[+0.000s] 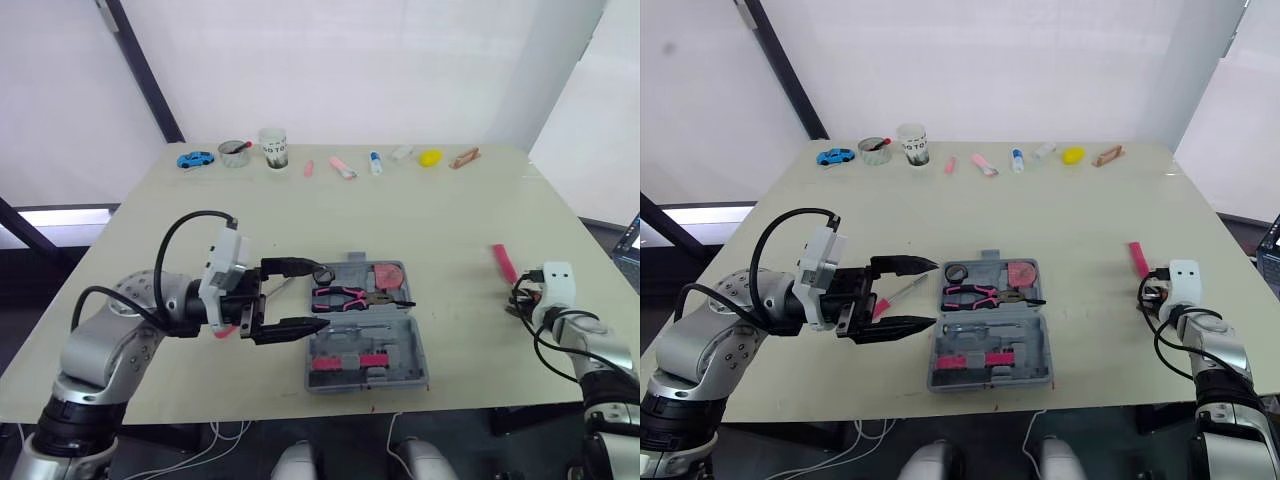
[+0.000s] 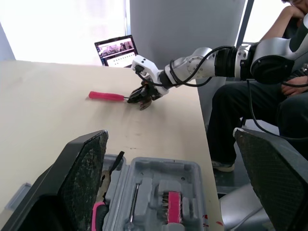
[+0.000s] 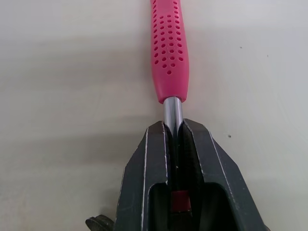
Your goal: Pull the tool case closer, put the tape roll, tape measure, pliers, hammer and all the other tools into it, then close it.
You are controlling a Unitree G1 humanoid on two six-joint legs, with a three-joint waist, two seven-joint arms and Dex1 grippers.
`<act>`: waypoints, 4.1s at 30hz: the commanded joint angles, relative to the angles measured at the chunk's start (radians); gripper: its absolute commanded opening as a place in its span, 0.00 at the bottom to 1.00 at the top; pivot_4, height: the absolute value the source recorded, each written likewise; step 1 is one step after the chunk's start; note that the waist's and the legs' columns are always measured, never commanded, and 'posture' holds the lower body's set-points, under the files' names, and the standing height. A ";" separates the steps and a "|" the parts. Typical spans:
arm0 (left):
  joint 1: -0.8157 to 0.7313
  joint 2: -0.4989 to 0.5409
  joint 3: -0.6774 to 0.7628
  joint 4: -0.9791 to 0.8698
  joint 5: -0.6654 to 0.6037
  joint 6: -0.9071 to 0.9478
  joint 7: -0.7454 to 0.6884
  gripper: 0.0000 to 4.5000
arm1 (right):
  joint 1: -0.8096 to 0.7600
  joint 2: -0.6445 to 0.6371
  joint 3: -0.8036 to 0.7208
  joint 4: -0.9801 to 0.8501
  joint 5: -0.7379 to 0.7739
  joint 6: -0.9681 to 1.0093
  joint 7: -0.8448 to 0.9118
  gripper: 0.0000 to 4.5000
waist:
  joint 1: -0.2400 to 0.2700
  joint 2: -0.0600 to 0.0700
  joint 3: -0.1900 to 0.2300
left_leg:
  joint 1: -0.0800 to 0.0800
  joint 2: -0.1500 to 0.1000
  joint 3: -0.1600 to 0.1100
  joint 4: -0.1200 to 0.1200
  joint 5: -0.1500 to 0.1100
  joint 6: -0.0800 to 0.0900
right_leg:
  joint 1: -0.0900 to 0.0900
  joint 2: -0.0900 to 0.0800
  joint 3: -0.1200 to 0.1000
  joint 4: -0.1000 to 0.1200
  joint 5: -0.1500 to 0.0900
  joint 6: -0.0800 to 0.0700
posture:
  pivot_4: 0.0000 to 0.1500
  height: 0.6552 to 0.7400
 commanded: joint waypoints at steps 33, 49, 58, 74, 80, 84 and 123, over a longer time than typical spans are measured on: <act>0.189 0.096 0.085 0.454 0.207 -0.449 -0.344 1.00 | -0.245 -0.198 0.854 -0.950 -0.053 0.403 0.603 0.00 | 0.004 0.003 0.003 | -0.017 0.000 -0.001 0.001 0.000 0.000 | -0.018 0.000 -0.003 0.002 0.000 -0.001 | 1.00 1.00; 0.193 0.114 0.095 0.442 0.192 -0.436 -0.339 1.00 | -0.303 -0.103 0.958 -0.780 -0.232 0.299 0.634 0.00 | 0.007 0.002 0.002 | -0.017 0.001 0.000 0.002 0.000 0.000 | -0.018 0.000 -0.003 0.003 0.000 -0.001 | 1.00 1.00; 0.188 0.110 0.092 0.449 0.194 -0.438 -0.338 1.00 | -0.291 -0.121 0.918 -0.786 -0.236 0.305 0.663 0.00 | 0.007 0.002 0.002 | -0.017 0.001 0.000 0.002 0.000 0.000 | -0.018 0.000 -0.003 0.003 0.000 -0.001 | 1.00 1.00; 0.185 0.103 0.090 0.441 0.191 -0.432 -0.328 1.00 | -0.299 -0.073 0.943 -0.760 -0.288 0.315 0.677 0.00 | 0.006 0.002 0.002 | -0.017 0.001 0.000 0.002 0.000 0.000 | -0.018 0.000 -0.003 0.003 0.000 -0.001 | 1.00 1.00; 0.188 0.100 0.094 0.435 0.189 -0.429 -0.322 1.00 | -0.290 -0.061 0.939 -0.752 -0.303 0.295 0.684 0.00 | 0.005 0.002 0.002 | -0.017 0.001 0.000 0.002 0.000 0.000 | -0.018 0.000 -0.003 0.003 0.000 -0.001 | 1.00 1.00; 0.192 0.098 0.095 0.431 0.185 -0.428 -0.318 1.00 | -0.287 -0.061 0.939 -0.745 -0.312 0.277 0.691 0.00 | 0.005 0.002 0.002 | -0.017 0.001 0.000 0.002 0.000 0.000 | -0.018 0.000 -0.003 0.003 0.000 -0.001 | 1.00 1.00; 0.199 0.101 0.109 0.436 0.179 -0.414 -0.300 1.00 | -0.136 0.083 0.749 -0.615 -0.202 0.135 0.591 0.01 | 0.006 0.000 0.001 | -0.016 0.001 0.000 0.003 0.000 0.000 | -0.017 0.000 -0.003 0.004 0.000 0.000 | 1.00 1.00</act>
